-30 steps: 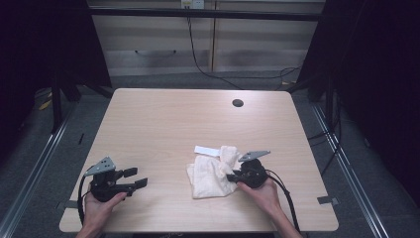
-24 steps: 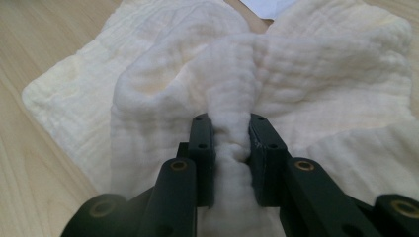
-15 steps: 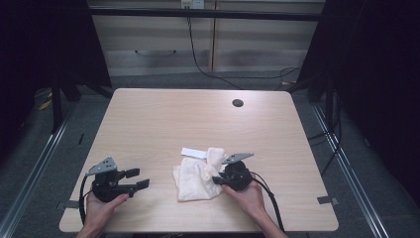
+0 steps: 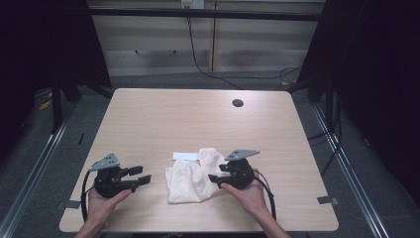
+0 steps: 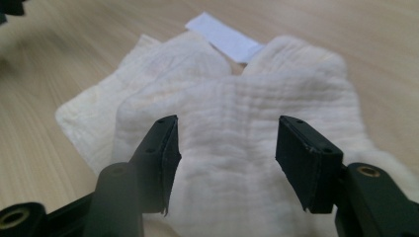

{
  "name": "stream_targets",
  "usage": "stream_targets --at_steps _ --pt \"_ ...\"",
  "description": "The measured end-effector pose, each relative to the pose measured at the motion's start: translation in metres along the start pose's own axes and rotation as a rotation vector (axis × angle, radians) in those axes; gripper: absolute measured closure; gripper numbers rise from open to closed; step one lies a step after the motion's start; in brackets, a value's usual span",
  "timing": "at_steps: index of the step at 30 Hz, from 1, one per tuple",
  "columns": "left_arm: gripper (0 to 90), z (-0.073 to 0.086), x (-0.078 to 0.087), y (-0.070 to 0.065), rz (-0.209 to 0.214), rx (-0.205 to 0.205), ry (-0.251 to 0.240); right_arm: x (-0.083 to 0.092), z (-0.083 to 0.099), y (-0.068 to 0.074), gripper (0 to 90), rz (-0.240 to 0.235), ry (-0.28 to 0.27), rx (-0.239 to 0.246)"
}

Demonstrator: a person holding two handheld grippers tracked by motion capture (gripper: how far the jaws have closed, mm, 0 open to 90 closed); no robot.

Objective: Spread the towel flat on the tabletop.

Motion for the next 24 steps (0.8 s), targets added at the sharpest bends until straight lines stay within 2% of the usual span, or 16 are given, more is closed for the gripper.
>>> stream_targets --at_steps 2,3,4,6,7,8,10,11,14,15,16,19,24 --pt "42.7 -0.007 -0.009 -0.002 0.004 -0.007 0.026 0.014 -0.002 -0.006 38.3 0.01 -0.023 -0.001" --pt "42.6 -0.011 -0.013 -0.002 0.003 -0.015 0.032 0.025 -0.001 -0.014 38.0 0.015 -0.04 -0.001" --pt "42.6 -0.016 -0.017 -0.002 0.005 -0.02 0.039 0.025 -0.001 -0.014 38.0 0.015 -0.04 -0.001" --pt "43.3 -0.028 -0.025 -0.002 0.007 -0.032 0.037 0.035 0.002 -0.023 37.8 0.033 -0.049 0.003" --pt "47.6 -0.034 -0.029 -0.002 0.013 -0.043 0.043 0.043 0.006 -0.031 37.8 0.047 -0.059 -0.012" --pt "47.6 -0.039 -0.033 -0.001 0.008 -0.048 0.043 0.043 0.006 -0.031 37.8 0.047 -0.059 -0.012" --pt "48.3 -0.048 -0.04 0.0 0.017 -0.046 0.04 0.049 0.011 -0.038 37.8 0.048 -0.073 -0.025" --pt "51.5 -0.051 -0.043 0.001 0.02 -0.045 0.04 0.051 0.014 -0.04 37.9 0.051 -0.078 -0.035" --pt "54.7 -0.052 -0.056 0.007 0.019 -0.032 0.054 0.054 0.022 -0.046 38.2 0.056 -0.081 -0.051" --pt "57.4 -0.05 -0.065 0.012 0.015 -0.02 0.07 0.053 0.025 -0.048 38.4 0.06 -0.078 -0.056" --pt "57.4 -0.05 -0.065 0.012 0.015 -0.02 0.07 0.053 0.026 -0.048 38.5 0.058 -0.079 -0.059" --pt "58.3 -0.045 -0.082 0.022 0.019 0.003 0.106 0.053 0.025 -0.051 38.7 0.056 -0.083 -0.065" --pt "59.0 -0.042 -0.09 0.025 0.03 0.015 0.109 0.049 0.027 -0.052 38.9 0.056 -0.073 -0.065"
Point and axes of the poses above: each handheld gripper's, and its own axes: x roughly backward along the jaws, z roughly out of its underside, y roughly to its left, the point moved 6 cm from there along -x, roughly forward along the jaws, and after that the axes turned 5 degrees about y, right-handed, at the moved point
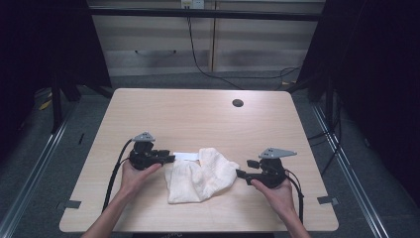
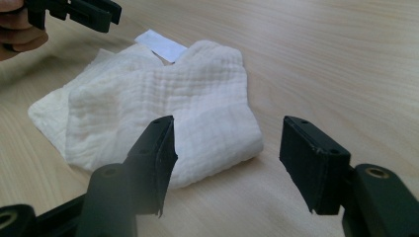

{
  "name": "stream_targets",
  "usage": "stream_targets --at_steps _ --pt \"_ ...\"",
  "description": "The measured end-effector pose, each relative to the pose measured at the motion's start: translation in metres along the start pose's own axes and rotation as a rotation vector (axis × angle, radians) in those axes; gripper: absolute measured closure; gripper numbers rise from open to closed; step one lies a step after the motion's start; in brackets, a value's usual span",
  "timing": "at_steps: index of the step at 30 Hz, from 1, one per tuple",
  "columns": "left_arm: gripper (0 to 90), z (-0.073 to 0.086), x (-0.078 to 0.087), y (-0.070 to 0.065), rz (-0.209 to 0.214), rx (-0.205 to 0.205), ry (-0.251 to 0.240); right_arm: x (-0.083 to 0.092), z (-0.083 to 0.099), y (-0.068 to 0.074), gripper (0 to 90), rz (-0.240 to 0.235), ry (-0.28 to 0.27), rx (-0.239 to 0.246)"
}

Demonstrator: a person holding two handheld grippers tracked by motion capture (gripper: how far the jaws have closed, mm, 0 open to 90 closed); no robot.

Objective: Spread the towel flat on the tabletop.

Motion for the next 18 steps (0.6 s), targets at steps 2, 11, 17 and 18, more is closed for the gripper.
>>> stream_targets --at_steps 2,11,17,18 --pt "59.1 0.001 -0.003 0.0 -0.004 0.001 0.005 -0.002 0.002 0.001 38.9 -0.003 0.012 0.002" --pt "56.0 0.01 -0.022 0.0 -0.06 -0.024 0.068 -0.002 0.005 0.002 39.0 -0.004 0.013 0.007" --pt "62.6 0.011 -0.024 -0.003 -0.076 -0.063 0.071 0.001 0.005 -0.002 38.9 -0.001 0.003 -0.001" --pt "62.6 0.011 -0.025 -0.004 -0.075 -0.083 0.076 0.001 0.005 -0.002 38.9 -0.001 0.003 -0.001"
Point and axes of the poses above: each handheld gripper's, and its own axes: x roughly backward along the jaws, z roughly out of its underside, y roughly to its left, the point moved 6 cm from there along -x, roughly forward along the jaws, and after that the axes turned 5 degrees about y, right-handed, at the moved point
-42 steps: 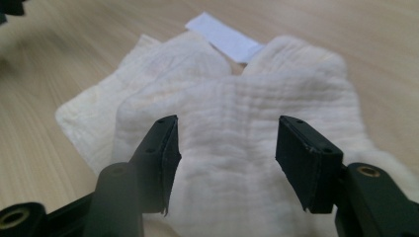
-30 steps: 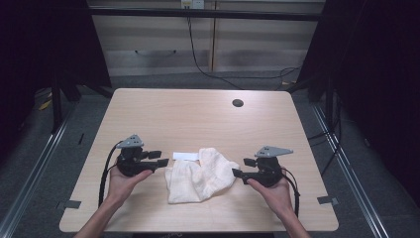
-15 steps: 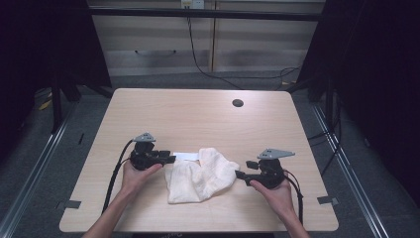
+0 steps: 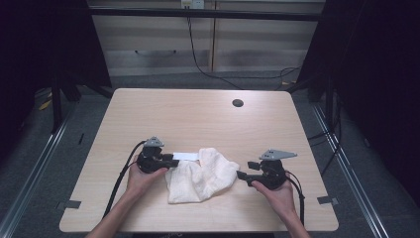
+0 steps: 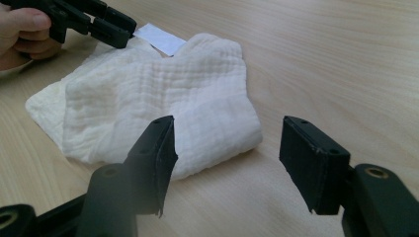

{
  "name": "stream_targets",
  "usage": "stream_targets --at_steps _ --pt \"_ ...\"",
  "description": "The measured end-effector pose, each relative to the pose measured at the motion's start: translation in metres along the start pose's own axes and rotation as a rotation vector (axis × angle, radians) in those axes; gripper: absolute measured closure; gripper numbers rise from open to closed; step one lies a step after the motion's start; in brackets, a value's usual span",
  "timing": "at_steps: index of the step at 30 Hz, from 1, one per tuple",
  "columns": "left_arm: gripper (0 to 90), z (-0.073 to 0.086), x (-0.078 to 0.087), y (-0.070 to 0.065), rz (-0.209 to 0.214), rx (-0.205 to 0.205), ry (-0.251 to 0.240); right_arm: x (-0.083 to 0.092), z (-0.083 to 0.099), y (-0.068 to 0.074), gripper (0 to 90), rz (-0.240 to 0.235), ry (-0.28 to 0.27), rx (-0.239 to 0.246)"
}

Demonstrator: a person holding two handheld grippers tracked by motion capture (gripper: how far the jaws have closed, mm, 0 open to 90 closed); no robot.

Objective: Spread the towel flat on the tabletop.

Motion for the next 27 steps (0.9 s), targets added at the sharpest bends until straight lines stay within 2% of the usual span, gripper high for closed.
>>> stream_targets --at_steps 3,9,10,14,17,19,24,27 --pt "72.5 0.0 0.0 -0.003 -0.042 -0.058 0.018 0.0 0.0 0.0 38.8 0.001 -0.001 0.001" --pt "83.9 0.001 -0.002 -0.009 -0.027 -0.088 0.012 -0.002 0.002 0.0 38.4 -0.009 0.007 -0.007" --pt "87.6 0.001 -0.002 -0.008 -0.023 -0.086 0.013 -0.002 0.002 -0.001 38.2 -0.01 0.007 -0.005" --pt "88.9 0.001 -0.003 -0.006 0.014 -0.055 0.002 -0.002 0.002 -0.002 38.1 -0.009 0.006 -0.008" --pt "89.4 0.001 -0.002 -0.006 0.024 -0.049 -0.006 -0.002 0.002 -0.004 38.1 -0.008 0.004 -0.01" --pt "89.6 0.0 -0.002 -0.007 0.048 -0.036 -0.015 -0.002 0.002 -0.005 37.9 -0.009 -0.001 -0.017" --pt "89.8 -0.008 0.008 -0.007 0.079 -0.01 -0.068 -0.002 0.003 -0.008 38.5 -0.002 0.005 -0.024" --pt "89.9 -0.013 0.015 -0.009 0.086 -0.01 -0.097 -0.002 0.004 -0.009 38.2 -0.007 0.004 -0.023"
Point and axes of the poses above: each handheld gripper's, and its own axes: x roughly backward along the jaws, z roughly out of its underside, y roughly to its left, the point moved 6 cm from there along -x, roughly forward along the jaws, and after that the axes turned 5 degrees about y, right-handed, at the moved point
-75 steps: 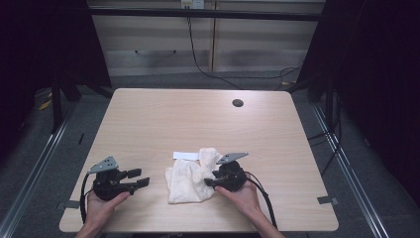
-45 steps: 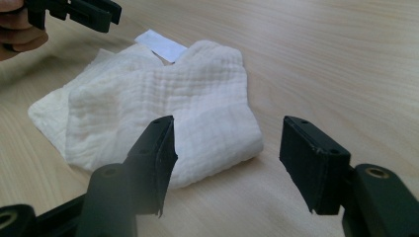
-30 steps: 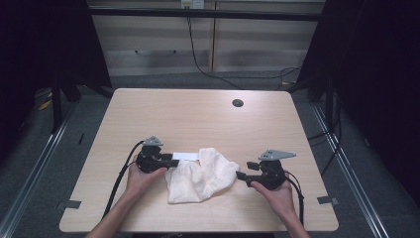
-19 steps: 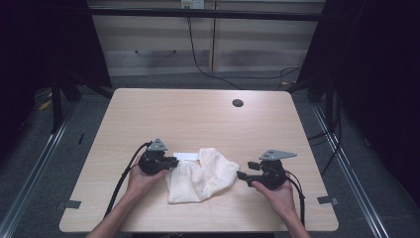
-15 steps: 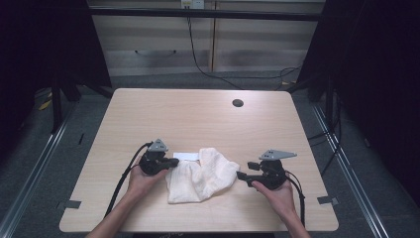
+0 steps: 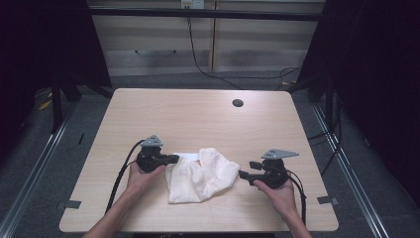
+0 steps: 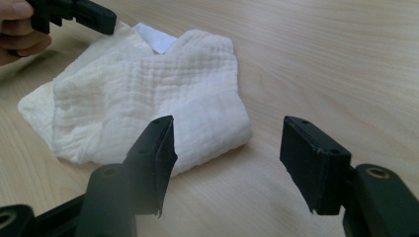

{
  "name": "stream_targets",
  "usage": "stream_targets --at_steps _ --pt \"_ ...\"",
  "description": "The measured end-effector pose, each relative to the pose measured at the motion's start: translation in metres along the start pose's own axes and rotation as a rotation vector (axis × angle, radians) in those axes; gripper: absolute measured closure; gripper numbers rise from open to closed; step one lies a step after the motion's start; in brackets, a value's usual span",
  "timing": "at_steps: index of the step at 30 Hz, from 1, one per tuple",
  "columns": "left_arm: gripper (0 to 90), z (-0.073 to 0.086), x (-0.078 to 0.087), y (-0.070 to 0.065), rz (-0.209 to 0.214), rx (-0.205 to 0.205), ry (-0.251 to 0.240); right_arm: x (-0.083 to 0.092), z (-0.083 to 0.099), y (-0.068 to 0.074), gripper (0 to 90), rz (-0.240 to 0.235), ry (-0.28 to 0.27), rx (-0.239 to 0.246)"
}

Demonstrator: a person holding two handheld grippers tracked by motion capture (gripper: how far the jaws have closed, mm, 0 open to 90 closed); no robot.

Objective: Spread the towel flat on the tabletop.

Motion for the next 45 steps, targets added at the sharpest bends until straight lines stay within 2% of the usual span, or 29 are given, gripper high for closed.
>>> stream_targets --at_steps 3,7,10,16,20,24,27,30,35,37,38,41,42,44,45 --pt "89.9 -0.004 0.005 -0.003 0.009 0.003 -0.02 0.001 0.0 -0.001 37.8 -0.002 -0.001 -0.011" --pt "90.0 -0.007 0.013 -0.006 0.012 0.007 -0.043 0.001 -0.001 0.0 37.7 -0.003 -0.005 -0.001" --pt "90.0 -0.011 0.018 -0.009 0.012 -0.011 -0.059 0.002 -0.001 0.001 37.8 -0.002 -0.001 -0.004" --pt "90.0 -0.023 0.039 -0.016 0.021 -0.018 -0.12 0.005 -0.003 0.002 37.9 0.01 -0.009 0.004" --pt "90.0 -0.038 0.056 -0.021 0.024 -0.03 -0.18 0.009 -0.006 0.004 37.9 0.017 -0.021 0.009" --pt "90.0 -0.055 0.069 -0.022 0.0 -0.06 -0.2 0.012 -0.01 0.002 38.0 0.017 -0.035 0.003" --pt "90.0 -0.058 0.075 -0.022 -0.011 -0.071 -0.2 0.011 -0.01 0.0 38.2 0.025 -0.028 0.004" --pt "90.0 -0.054 0.085 -0.018 -0.025 -0.069 -0.204 0.009 -0.011 -0.001 38.3 0.024 -0.024 0.006" --pt "90.0 -0.036 0.093 -0.004 -0.015 -0.01 -0.238 -0.003 -0.022 0.001 39.9 0.01 -0.005 0.031" --pt "90.0 -0.034 0.096 -0.001 -0.032 -0.012 -0.229 -0.012 -0.036 0.004 41.7 -0.021 -0.004 0.057" --pt "90.0 -0.033 0.096 0.001 -0.026 -0.002 -0.234 -0.012 -0.036 0.004 42.8 -0.021 -0.004 0.057" --pt "90.0 -0.028 0.089 0.007 -0.053 0.002 -0.203 -0.026 -0.054 0.006 46.1 -0.056 -0.008 0.073" --pt "90.0 -0.025 0.085 0.01 -0.056 0.006 -0.192 -0.039 -0.066 0.007 46.7 -0.06 0.004 0.099" --pt "90.0 -0.023 0.084 0.011 -0.054 0.011 -0.189 -0.044 -0.07 0.007 46.7 -0.062 0.012 0.105" --pt "90.0 -0.023 0.084 0.012 -0.055 0.013 -0.188 -0.055 -0.078 0.007 47.4 -0.079 0.012 0.098"
Point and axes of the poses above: each handheld gripper's, and its own axes: x roughly backward along the jaws, z roughly out of its underside, y roughly to its left, the point moved 6 cm from there along -x, roughly forward along the jaws, and after that the axes turned 5 degrees about y, right-handed, at the moved point
